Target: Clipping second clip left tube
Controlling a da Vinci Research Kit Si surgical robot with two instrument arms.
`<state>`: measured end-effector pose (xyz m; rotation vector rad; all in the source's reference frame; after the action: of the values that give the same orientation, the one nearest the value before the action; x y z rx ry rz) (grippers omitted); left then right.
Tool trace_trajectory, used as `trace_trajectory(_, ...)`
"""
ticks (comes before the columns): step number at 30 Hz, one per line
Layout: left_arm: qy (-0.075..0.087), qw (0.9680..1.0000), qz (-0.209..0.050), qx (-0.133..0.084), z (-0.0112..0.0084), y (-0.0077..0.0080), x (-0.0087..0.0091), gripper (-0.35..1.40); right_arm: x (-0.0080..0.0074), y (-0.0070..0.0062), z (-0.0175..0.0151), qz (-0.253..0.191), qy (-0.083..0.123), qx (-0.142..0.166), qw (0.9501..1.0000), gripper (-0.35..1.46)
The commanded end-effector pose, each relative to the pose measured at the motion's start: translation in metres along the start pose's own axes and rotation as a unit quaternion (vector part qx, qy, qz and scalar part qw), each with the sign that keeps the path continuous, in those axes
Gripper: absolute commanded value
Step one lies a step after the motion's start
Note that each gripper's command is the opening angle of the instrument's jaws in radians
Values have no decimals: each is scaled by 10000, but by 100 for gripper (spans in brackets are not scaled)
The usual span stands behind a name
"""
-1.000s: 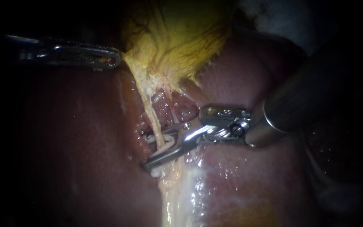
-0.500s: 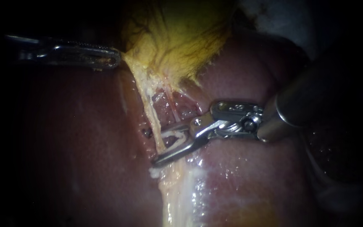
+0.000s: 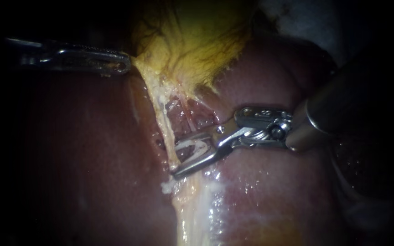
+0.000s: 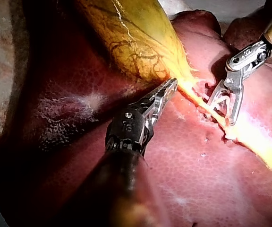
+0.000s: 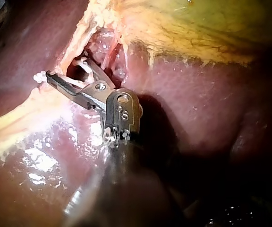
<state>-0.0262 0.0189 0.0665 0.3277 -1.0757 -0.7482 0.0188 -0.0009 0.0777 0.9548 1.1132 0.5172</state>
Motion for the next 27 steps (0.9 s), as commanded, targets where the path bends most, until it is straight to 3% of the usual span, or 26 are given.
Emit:
trace_trajectory(1,0,10000,1,2,0,0,0,-35,1,1,-2,8,1,5,10000,54)
trace_trajectory(18,0,10000,1,3,-1,0,0,-35,1,0,-19,12,-19,58,10000,55)
trace_trajectory(27,0,10000,2,1,0,0,0,-35,-2,2,-8,-6,15,67,10000,54)
